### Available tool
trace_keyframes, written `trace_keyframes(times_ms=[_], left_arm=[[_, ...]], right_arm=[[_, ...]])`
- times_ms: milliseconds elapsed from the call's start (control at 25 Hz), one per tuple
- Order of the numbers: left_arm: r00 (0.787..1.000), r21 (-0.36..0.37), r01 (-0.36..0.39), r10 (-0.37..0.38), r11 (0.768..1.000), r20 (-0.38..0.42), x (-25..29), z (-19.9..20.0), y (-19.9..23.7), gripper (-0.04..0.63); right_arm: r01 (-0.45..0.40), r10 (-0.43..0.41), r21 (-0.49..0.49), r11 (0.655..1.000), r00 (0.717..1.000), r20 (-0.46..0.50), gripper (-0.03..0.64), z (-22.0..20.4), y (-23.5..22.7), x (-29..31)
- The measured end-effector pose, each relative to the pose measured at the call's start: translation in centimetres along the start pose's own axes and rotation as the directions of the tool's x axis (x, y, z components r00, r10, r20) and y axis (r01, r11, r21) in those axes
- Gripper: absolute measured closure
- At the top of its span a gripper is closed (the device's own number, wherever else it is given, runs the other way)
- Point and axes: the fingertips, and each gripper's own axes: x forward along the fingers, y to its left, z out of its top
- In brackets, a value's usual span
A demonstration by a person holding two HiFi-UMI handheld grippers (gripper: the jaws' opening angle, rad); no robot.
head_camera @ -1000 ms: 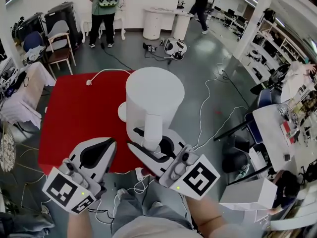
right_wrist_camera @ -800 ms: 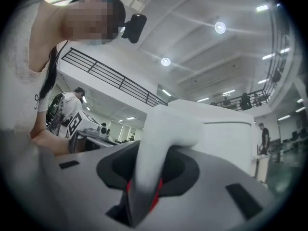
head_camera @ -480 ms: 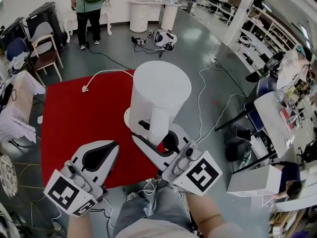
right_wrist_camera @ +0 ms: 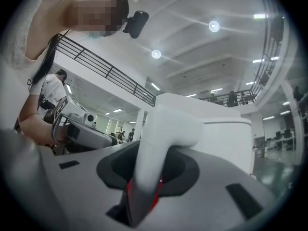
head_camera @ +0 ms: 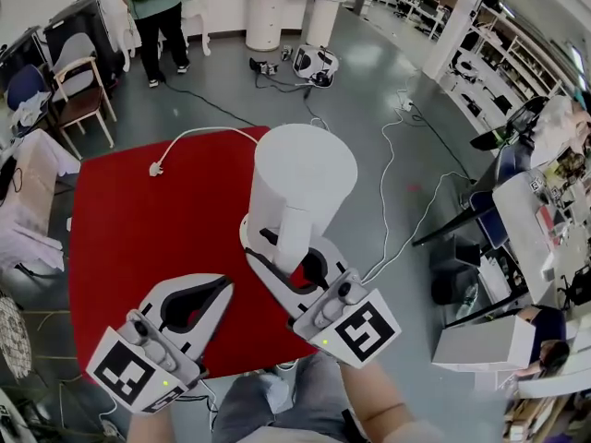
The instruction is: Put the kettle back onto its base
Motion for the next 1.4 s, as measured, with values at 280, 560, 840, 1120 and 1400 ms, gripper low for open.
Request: trace_keyframes(times_ms=[280,560,840,1120,1400], left_arm=[[1.0,-0.025,-0.016,0.016,1.0,-0.005,2.5,-3.9,2.5,0.588],[0.998,-0.056,-0.061,0.06,0.997,-0.018,3.3,-7.2,3.6,0.588],[0.997,-0.074,-0.079,0.077,0.994,-0.028,3.2,-7.6,4.2,0.588],[0.997,-0.094,-0.067,0.064,0.993,-0.031,3.9,-7.4,4.4,0.588],[0.999,-0.109,-0.048,0.045,0.993,-0.028,3.9,-6.7,4.6,0.588]], right_arm=[[-0.018,0.018,0.025,1.0,1.0,-0.016,0.506,-5.6,-2.3,1.8],[-0.043,0.044,0.038,0.998,0.999,-0.032,0.506,-9.5,-3.0,2.8],[-0.069,0.071,0.048,0.996,0.997,-0.043,0.506,-10.6,-2.4,3.3],[-0.07,0.072,0.038,0.997,0.996,-0.06,0.506,-11.1,-1.5,2.2],[-0.062,0.068,0.052,0.997,0.992,-0.106,0.514,-11.5,-0.9,1.2]])
